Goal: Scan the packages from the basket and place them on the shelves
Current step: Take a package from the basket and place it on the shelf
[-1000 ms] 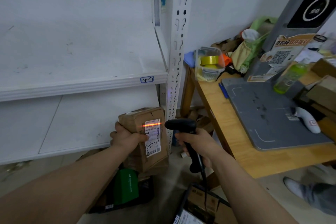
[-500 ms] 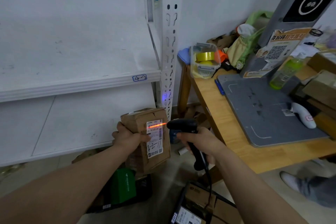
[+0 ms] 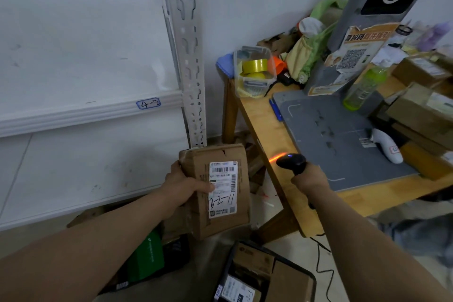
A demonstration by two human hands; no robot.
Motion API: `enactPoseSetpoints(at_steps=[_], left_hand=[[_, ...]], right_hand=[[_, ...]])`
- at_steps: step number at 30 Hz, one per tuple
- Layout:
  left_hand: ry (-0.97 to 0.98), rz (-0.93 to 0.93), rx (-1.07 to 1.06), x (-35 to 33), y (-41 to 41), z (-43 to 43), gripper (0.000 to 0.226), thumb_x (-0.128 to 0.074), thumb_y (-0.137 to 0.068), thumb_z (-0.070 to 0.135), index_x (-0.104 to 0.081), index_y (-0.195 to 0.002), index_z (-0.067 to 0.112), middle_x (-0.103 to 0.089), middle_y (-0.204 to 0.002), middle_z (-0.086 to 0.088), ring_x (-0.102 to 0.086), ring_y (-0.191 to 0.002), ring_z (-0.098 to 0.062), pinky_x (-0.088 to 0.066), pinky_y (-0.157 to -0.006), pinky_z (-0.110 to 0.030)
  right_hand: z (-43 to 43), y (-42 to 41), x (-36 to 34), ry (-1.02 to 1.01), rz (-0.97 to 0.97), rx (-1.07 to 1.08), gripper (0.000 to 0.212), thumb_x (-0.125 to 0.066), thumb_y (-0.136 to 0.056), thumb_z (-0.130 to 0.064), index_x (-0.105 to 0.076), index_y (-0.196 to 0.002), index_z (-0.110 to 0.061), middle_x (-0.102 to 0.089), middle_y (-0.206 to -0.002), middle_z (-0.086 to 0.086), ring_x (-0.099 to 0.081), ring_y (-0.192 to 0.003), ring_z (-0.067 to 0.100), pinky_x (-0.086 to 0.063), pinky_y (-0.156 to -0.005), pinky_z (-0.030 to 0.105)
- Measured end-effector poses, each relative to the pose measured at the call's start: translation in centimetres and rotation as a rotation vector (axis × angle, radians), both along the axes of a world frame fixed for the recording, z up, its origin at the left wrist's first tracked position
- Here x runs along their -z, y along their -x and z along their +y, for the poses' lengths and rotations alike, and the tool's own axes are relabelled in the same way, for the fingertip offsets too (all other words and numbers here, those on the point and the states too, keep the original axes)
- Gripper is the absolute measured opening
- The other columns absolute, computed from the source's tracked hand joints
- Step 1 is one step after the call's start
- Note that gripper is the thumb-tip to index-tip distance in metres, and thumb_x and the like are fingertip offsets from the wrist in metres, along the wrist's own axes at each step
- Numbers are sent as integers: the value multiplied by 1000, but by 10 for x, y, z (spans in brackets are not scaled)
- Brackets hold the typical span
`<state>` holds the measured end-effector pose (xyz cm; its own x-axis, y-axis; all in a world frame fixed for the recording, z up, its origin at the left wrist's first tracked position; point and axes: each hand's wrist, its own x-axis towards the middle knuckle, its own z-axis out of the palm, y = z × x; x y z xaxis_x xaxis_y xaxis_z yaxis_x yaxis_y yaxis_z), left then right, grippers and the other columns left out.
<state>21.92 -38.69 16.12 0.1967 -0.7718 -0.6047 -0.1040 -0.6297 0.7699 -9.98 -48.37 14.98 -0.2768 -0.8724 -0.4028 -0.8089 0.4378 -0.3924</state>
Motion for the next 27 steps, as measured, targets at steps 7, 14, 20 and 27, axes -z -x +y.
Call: enactPoseSetpoints(at_steps=[7,14,20,27], left_hand=[[13,12,27,-17,24,-9,96,-93,-59,7,-36,-135,22,-68,-118,-7,-68,-106,-31,-55,-95,-56],[8,19,43,-16,22,-4,116,-98,-43,21,-37,-141,19,-70,-117,-5,-70,-103,-29,-57,-92,-55],[36,56,18,-29,7,0,114,-95,-58,8,-28,-149,17,-68,-118,-7,-69,-101,-28,-59,-86,-45],[21,134,-61,-60,-56,27,100,-98,-52,20,-45,-137,15,-73,-111,-3,-69,-101,-23,-58,-85,-44]], right_hand=[[1,9,27,-16,-4,85,13,-53,-97,-10,-61,-108,-11,-66,-97,11,-64,-90,26,-55,-78,39],[11,6,14,66,105,70,46,-61,-94,-15,-42,-135,-11,-57,-127,18,-56,-118,37,-48,-98,50],[23,-54,-35,269,-130,-241,39,-64,-92,-23,-52,-130,-23,-58,-119,1,-57,-108,22,-50,-85,35],[40,-140,-73,-196,-880,-228,47,-48,-98,-62,-68,-117,-24,-78,-103,1,-73,-102,23,-55,-94,45]])
